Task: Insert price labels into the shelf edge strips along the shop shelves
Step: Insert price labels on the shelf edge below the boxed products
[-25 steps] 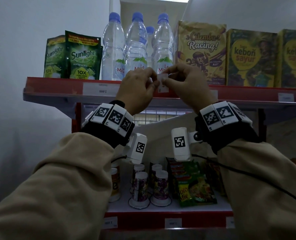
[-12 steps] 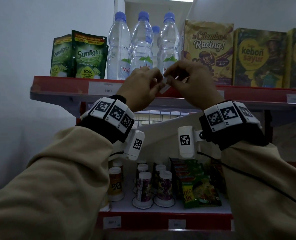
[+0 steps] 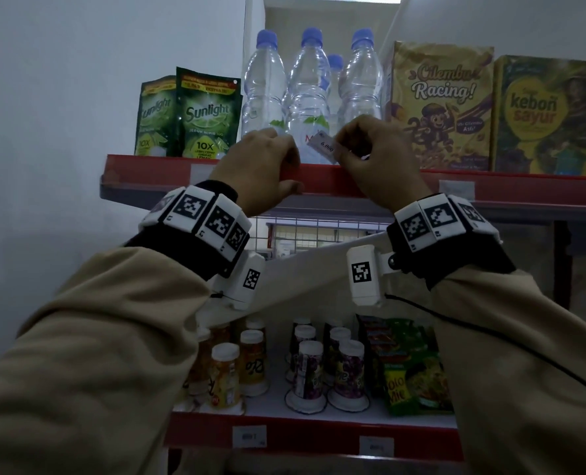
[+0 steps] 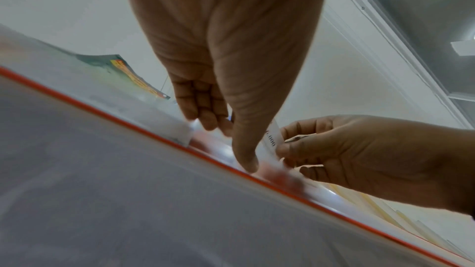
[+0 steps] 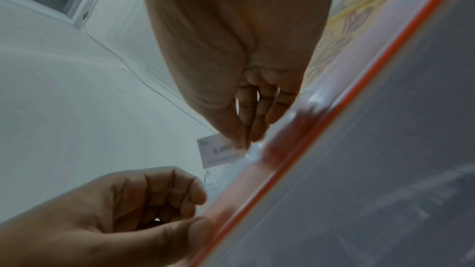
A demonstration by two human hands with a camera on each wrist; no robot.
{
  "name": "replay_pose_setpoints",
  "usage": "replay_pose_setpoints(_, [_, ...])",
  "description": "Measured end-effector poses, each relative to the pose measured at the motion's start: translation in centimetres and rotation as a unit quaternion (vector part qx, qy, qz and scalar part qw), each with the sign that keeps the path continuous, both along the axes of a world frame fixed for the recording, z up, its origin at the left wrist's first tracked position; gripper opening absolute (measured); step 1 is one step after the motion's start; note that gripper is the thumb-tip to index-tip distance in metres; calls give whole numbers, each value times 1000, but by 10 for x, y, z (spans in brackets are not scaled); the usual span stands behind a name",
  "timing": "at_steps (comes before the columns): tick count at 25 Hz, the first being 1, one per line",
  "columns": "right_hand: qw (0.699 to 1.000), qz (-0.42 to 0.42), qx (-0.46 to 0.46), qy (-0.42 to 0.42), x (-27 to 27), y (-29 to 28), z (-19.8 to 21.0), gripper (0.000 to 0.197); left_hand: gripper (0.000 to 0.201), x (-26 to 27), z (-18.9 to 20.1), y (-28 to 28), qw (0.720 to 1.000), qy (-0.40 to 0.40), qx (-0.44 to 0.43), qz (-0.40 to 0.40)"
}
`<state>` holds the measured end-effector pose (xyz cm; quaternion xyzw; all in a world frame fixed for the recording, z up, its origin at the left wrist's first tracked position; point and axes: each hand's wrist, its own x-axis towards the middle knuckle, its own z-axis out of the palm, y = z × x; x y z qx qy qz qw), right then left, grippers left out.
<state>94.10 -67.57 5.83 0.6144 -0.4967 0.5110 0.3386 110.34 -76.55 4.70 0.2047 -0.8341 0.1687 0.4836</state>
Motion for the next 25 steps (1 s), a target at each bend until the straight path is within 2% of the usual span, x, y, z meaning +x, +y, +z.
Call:
replay_pose_setpoints(6, [986,-78,130,64,5,7,15,11,38,-4,-8,-3,998,49,11,-43])
replay_pose_setpoints(11, [965,-115,213,104,11,10,24,12,24,-9,-11,-4,996,63,3,-60])
replay_pose_setpoints(18, [962,-112,238,77,13,10,18,14,29,-7,-10,-8,997,54,9,-58])
replay_pose_setpoints(25, [962,-119,235,73,12,10,17,14,25,-6,-6,-8,997,45,21,-58])
